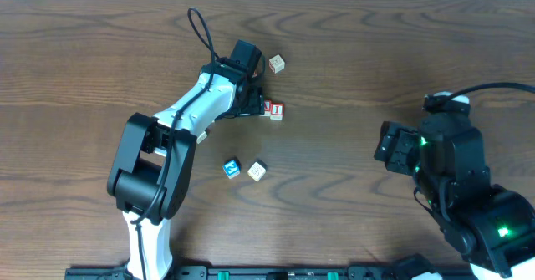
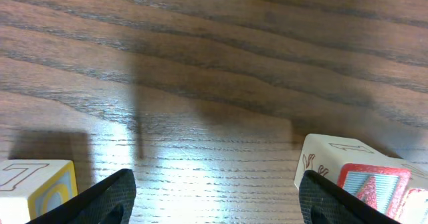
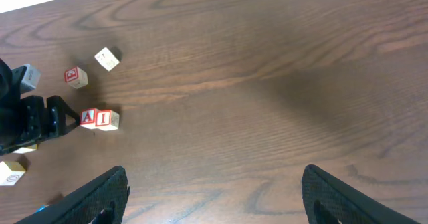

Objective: Spell out Ai2

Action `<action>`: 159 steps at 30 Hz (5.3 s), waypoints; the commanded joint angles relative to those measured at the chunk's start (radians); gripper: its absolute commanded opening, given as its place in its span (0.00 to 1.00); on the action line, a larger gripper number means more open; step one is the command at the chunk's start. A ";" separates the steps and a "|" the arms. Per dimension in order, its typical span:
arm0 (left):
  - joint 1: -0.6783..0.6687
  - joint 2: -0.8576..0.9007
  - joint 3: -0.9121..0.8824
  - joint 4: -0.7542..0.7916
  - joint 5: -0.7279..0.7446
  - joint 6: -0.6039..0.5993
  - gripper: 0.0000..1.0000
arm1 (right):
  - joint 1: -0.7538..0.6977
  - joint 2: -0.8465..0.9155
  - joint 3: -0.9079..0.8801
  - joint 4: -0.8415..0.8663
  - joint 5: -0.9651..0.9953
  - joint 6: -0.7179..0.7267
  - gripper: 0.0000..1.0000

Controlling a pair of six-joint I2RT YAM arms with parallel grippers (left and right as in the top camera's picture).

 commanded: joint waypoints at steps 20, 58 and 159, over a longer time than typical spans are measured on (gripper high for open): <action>0.030 -0.082 0.029 -0.085 -0.074 0.026 0.82 | -0.004 -0.002 0.004 -0.001 0.022 -0.015 0.83; 0.042 -1.331 0.039 -0.982 0.006 0.083 0.95 | -0.004 -0.002 0.004 -0.072 0.009 -0.015 0.99; -0.205 -0.399 -0.311 0.018 0.292 0.532 0.18 | -0.004 -0.002 0.004 -0.146 0.075 -0.015 0.99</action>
